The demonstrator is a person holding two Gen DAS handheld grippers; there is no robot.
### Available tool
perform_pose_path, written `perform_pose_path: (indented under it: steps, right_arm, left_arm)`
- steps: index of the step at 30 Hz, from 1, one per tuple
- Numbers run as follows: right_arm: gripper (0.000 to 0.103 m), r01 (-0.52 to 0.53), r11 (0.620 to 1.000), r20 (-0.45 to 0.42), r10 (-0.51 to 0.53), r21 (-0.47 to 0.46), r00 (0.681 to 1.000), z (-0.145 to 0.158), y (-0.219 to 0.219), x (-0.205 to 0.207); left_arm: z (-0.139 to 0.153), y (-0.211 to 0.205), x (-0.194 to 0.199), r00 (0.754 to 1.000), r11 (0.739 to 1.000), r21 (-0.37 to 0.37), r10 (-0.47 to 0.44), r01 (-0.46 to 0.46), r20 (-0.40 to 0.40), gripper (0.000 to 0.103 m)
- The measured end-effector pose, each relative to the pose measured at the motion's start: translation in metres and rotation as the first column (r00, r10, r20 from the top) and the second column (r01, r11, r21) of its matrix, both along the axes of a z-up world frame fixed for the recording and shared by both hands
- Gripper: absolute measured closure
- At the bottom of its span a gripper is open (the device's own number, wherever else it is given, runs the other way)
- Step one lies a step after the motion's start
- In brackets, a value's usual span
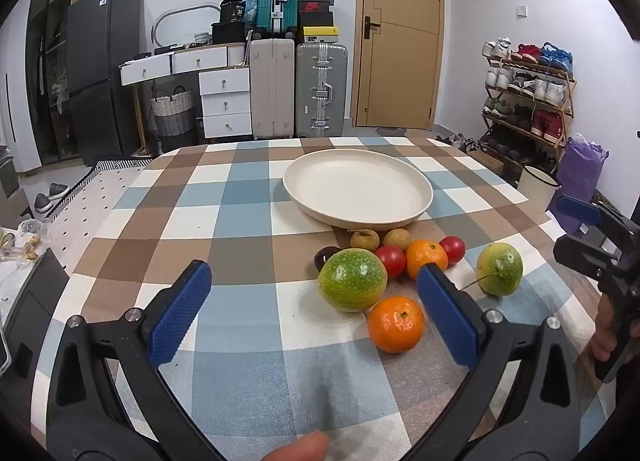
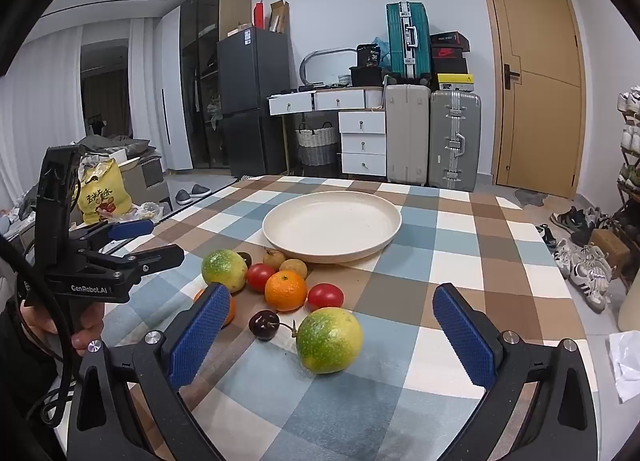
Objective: Organize fruits
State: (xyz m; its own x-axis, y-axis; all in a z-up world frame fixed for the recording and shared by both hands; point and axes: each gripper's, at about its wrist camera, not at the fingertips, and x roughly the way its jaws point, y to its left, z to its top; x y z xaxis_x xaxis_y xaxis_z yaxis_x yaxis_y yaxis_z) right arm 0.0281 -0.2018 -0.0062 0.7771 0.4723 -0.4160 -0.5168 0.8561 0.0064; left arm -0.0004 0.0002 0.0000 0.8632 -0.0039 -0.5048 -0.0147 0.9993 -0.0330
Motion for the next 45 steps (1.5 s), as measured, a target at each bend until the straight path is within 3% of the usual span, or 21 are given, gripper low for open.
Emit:
perform_pose_path:
  steps: [45]
  right_arm:
    - [0.0,0.001,1.0,-0.013,-0.001,0.003,1.0,-0.0034,0.0,0.0027]
  left_arm:
    - [0.0004,0.0003,0.0007,1.0,1.0,-0.003,0.003,-0.003,-0.011,0.001]
